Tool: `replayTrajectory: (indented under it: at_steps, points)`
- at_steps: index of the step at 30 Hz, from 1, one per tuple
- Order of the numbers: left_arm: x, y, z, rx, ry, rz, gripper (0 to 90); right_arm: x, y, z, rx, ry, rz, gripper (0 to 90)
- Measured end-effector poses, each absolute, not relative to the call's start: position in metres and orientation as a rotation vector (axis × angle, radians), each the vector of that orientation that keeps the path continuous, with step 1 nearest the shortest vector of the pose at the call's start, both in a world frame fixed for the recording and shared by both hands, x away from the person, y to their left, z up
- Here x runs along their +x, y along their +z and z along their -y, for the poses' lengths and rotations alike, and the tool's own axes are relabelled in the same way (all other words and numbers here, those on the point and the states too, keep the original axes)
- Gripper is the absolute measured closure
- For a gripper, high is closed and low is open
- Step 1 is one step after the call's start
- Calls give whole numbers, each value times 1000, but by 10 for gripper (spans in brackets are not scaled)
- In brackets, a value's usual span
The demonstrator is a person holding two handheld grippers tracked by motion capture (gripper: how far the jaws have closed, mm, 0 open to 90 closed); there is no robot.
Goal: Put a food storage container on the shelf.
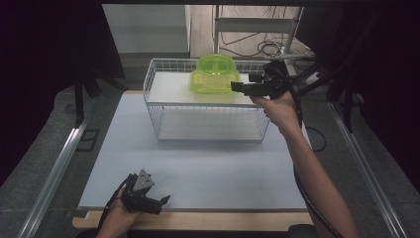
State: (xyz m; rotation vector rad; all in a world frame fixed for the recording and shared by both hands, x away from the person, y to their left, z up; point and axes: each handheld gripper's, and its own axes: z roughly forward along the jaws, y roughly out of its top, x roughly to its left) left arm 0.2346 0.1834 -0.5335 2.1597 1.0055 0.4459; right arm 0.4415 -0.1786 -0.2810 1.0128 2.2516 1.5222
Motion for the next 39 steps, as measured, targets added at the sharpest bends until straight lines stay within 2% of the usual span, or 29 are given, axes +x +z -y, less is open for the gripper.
replayTrajectory:
  at_steps: [24, 39]
  points:
    - [234, -535, -182, 2166, 449, -987, 8, 415, -306, 187, 947, 1449, -2257, 147]
    - [235, -533, -187, 2083, 395, -973, 5, 401, -321, 190, 946, 1452, -2268, 119]
